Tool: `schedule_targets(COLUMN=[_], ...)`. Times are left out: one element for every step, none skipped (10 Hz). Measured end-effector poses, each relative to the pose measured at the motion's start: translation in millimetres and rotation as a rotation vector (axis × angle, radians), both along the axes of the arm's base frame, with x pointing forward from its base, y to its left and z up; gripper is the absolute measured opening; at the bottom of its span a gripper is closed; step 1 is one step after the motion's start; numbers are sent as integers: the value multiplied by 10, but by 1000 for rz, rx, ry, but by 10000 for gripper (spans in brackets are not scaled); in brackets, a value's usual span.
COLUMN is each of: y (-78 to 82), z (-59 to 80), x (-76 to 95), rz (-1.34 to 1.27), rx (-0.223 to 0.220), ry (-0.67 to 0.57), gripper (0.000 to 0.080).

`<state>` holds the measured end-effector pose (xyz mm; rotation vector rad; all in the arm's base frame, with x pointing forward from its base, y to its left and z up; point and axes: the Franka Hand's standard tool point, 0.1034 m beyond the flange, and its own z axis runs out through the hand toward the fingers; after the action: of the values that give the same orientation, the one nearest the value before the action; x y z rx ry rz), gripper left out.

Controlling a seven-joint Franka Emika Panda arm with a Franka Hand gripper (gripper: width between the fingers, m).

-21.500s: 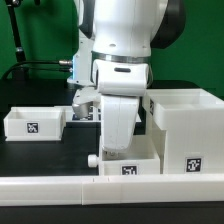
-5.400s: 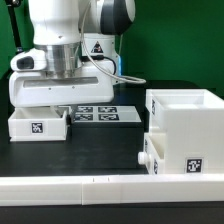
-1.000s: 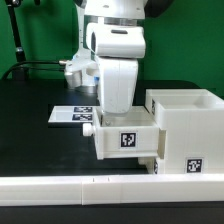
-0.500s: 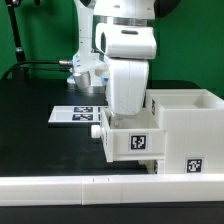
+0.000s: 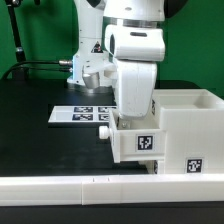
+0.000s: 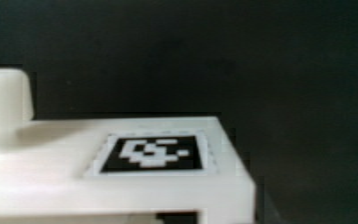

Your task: Assemble drawer

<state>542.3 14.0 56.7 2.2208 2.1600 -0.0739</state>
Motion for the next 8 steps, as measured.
schedule_targets(y=[5, -2, -2, -4, -12, -9, 3, 3], z=[2, 2, 1, 4, 45, 93, 154, 228], x=[-5, -4, -4, -4, -12, -26, -23, -11], rz=[-8, -9, -9, -9, 4, 6, 8, 10], rx=[0, 0, 0, -1, -2, -3, -6, -10], ry=[-1, -1, -1, -1, -4, -8, -13, -15], gripper=[44, 44, 44, 44, 221, 221, 407, 541])
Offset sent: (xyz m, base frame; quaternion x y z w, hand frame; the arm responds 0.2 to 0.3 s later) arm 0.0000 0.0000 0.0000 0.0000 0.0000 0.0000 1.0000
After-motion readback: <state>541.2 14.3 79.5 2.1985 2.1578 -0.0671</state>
